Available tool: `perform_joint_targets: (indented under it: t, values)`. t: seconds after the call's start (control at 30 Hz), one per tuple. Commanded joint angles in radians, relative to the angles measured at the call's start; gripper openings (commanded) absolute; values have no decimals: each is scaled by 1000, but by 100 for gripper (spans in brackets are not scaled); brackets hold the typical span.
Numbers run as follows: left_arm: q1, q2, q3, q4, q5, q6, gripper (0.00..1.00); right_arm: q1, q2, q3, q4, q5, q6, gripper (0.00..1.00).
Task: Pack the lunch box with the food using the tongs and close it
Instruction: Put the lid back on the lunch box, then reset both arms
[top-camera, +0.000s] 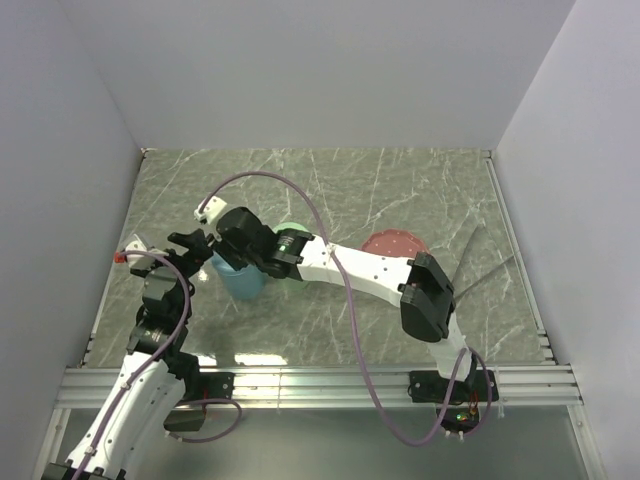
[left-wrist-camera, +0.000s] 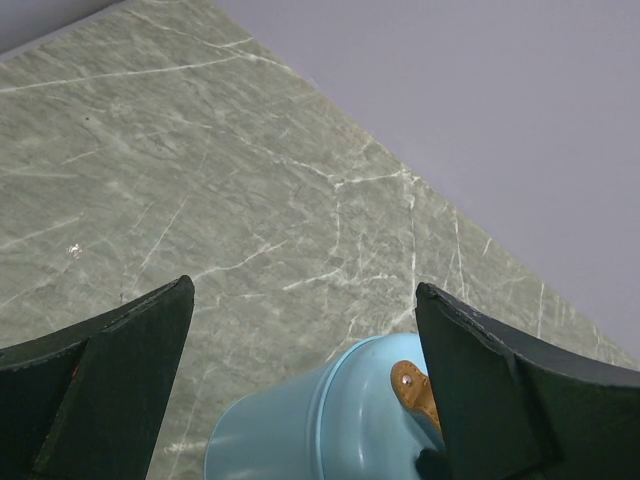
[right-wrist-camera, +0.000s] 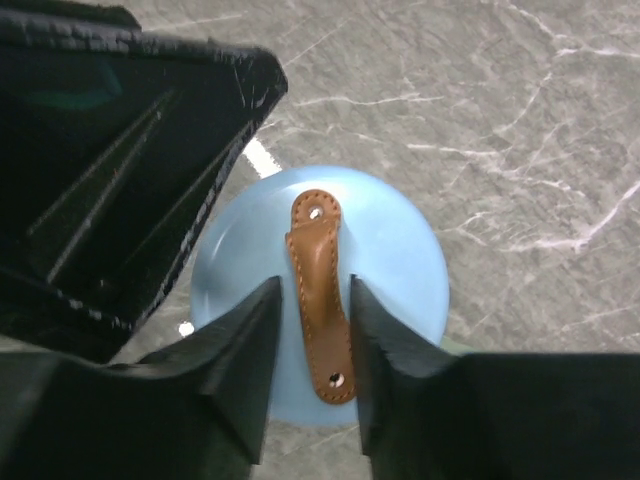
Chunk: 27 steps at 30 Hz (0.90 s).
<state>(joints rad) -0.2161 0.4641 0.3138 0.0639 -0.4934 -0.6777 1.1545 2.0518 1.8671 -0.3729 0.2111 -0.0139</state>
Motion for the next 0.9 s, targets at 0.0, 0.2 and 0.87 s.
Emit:
perform_joint_targets:
  t: [0.0,0.2,0.87]
  values:
    - [6,-15,7,37,7,-8,99,16,-54,-55,14,-24,8,43]
    - [6,-24,5,40,-4,-6,99,19,-97,-111,78,-3,6,50]
    - [4,-119,-13,37,-59,13,99,-7,-766,-902,678,169,44,59]
